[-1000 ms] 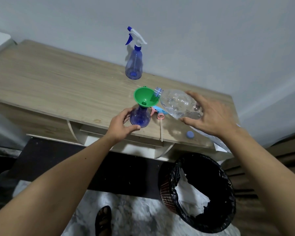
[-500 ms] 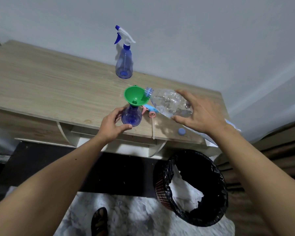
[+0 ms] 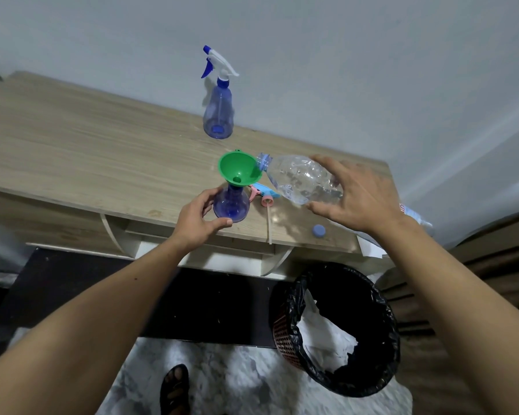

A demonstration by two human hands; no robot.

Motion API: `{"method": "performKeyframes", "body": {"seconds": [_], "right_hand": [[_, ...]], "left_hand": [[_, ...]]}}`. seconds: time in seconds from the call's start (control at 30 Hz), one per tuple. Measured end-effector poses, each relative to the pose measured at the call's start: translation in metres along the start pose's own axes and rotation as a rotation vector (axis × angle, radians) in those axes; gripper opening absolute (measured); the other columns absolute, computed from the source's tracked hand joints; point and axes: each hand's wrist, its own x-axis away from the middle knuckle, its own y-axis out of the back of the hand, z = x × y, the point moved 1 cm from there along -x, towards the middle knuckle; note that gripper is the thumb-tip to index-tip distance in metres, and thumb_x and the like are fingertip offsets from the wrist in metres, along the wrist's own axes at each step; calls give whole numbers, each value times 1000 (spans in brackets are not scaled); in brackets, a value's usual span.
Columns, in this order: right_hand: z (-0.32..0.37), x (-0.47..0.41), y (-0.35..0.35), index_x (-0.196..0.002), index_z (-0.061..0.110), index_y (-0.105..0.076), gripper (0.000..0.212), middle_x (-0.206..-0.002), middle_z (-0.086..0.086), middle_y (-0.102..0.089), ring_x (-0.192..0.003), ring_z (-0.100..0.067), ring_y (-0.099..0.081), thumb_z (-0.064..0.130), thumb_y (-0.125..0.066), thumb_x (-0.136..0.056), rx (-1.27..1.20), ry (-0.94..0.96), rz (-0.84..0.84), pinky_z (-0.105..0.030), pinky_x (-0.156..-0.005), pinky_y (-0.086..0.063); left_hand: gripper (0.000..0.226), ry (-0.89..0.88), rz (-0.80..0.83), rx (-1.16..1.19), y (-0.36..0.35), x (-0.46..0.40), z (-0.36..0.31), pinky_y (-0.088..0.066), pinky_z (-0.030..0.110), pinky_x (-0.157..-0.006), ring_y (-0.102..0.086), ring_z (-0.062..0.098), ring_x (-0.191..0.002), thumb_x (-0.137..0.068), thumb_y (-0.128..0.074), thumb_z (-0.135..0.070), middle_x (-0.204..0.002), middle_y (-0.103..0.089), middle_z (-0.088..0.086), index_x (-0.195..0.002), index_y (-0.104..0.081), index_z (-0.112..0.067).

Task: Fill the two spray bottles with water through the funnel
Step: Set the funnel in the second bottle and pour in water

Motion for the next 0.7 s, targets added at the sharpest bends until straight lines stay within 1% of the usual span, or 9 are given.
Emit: {"method": "performKeyframes", "body": {"seconds": [0.2, 0.3, 0.37, 0.43, 0.7], "right_hand": [[-1, -1, -1, -153, 55, -29, 90, -106, 10, -65, -107, -28, -65, 78, -63, -74, 27, -9, 11, -44, -80, -57], [-2, 0, -1, -154, 54, -30, 90, -105, 10, -65, -105, -28, -65, 79, -61, -74, 49, 6, 12, -44, -80, -57], [-3, 0, -1, -154, 53, -30, 89, -105, 10, -65, -105, -28, -65, 78, -62, -74, 58, 11, 7, -44, -80, -56], [-3, 1, 0, -154, 53, -31, 89, -106, 9, -66, -104, -28, -66, 77, -63, -75, 64, 19, 1, -44, -81, -56], [-3, 3, 3, -153, 53, -33, 87, -105, 9, -64, -100, -30, -64, 75, -66, -75, 92, 28, 4, -43, -80, -55]], "left_hand": [[89, 4, 3, 2, 1, 0, 0, -46, 31, -117, -65, 9, -129, -68, -100, -13, -136, -70, -3, -146, -58, -26], [88, 3, 2, 2, 0, 0, -2, -46, 28, -116, -65, 8, -129, -68, -99, -12, -137, -69, -4, -144, -58, -30], [89, 4, 1, 1, -1, 1, -3, -46, 27, -116, -65, 7, -129, -68, -99, -11, -137, -69, -4, -145, -58, -27], [89, 5, 2, -5, -1, 1, -3, -46, 27, -115, -65, 8, -129, -68, -99, -12, -137, -69, -3, -146, -58, -24], [90, 11, 4, -23, -1, 2, -5, -46, 30, -117, -64, 10, -130, -69, -99, -14, -138, -69, -3, -148, -57, -24]]}}
